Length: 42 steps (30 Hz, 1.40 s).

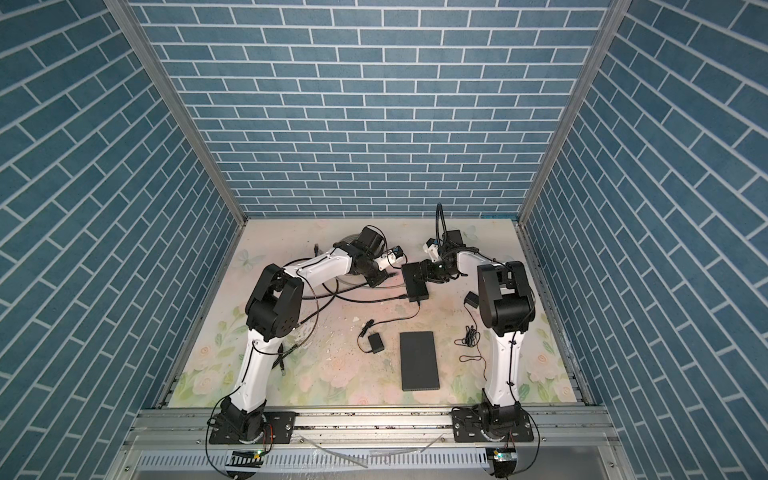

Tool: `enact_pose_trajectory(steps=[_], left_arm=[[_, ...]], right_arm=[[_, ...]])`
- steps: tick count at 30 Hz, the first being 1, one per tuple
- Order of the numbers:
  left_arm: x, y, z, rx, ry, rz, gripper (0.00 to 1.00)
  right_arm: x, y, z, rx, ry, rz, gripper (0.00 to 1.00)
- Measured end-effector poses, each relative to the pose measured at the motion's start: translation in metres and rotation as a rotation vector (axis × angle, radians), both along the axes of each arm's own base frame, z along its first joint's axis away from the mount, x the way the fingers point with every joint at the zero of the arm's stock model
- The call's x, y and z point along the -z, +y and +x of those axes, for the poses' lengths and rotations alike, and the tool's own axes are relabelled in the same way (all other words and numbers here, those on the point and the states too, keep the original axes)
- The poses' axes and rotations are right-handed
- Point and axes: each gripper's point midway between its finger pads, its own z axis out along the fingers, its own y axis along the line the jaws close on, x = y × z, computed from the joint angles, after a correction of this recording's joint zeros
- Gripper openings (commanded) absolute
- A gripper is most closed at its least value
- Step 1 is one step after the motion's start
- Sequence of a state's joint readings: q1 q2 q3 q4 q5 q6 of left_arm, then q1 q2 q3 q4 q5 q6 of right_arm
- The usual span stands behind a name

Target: Insert the plug into the switch port

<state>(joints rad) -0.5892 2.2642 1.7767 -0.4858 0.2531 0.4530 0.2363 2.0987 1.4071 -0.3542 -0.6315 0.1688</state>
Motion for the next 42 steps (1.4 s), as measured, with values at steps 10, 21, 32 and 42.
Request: enact_pose_trajectory(steps=[10,21,32,42], left_arm=[[0.014,-0.010,-0.012,-0.003,-0.009,-0.031,0.02],[0.003,-0.011,-0.016,-0.005,-0.054,-0.097,0.02],[-0.002,-0.014,-0.017,0.050,-0.084,-0.100,0.02],[-0.001,-0.014,-0.016,0.079,-0.105,-0.095,0.02]], right_arm=[[-0.001,0.000,-0.007,-0.029,0.031,0.013,0.49],[-0.001,0.000,-0.010,-0.089,0.049,-0.007,0.49],[-0.005,0.002,-0.004,-0.140,0.048,-0.022,0.49],[-0.001,0.003,-0.004,-0.218,0.080,-0.008,0.48]])
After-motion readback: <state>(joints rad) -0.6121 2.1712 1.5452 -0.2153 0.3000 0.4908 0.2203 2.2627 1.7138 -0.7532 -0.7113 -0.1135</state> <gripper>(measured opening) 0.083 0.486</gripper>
